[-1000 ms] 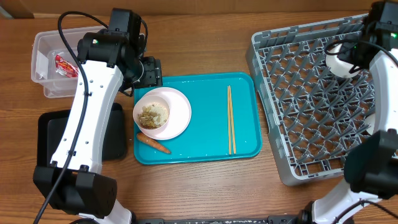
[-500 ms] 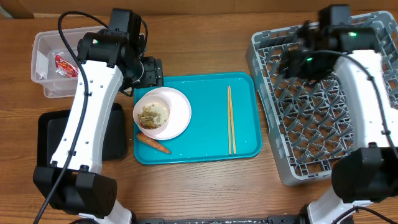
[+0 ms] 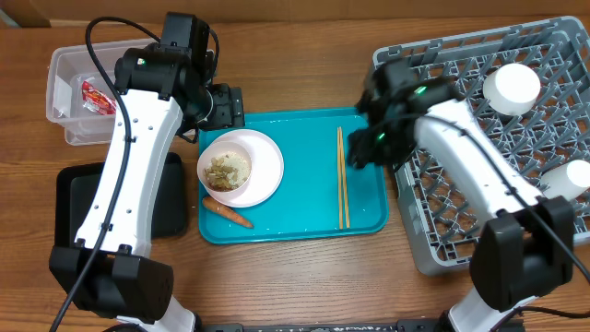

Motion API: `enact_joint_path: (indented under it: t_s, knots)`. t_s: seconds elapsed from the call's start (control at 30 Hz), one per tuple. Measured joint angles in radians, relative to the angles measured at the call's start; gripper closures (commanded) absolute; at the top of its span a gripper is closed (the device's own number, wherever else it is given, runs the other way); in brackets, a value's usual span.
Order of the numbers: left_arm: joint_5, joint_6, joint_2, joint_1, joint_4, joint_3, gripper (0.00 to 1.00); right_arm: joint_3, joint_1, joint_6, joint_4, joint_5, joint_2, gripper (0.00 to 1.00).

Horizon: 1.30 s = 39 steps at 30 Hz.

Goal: Sort waste into correct bins and load items into the dishwasher
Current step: 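Reach the right gripper down to the chopsticks on the teal tray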

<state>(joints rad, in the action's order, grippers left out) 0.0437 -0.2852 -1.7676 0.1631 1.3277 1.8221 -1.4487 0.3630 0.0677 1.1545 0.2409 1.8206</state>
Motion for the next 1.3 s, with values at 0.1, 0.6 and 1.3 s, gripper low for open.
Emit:
enact_joint_path:
  t_s: [0.1,0.6,1.3]
  knots:
    - [0.0,0.0,0.0,0.0,0.0,0.0,0.12,0.097,0.06,0.049,-0.092,-0.041,0.0,0.42]
    - [-0.003,0.0,0.0,0.0,0.0,0.0,0.12,0.338,0.159,0.172,-0.344,-0.204,0.0,0.58]
    - [-0.003,0.0,0.0,0.0,0.0,0.0,0.11,0.37,0.161,0.193,-0.381,-0.251,0.0,0.61]
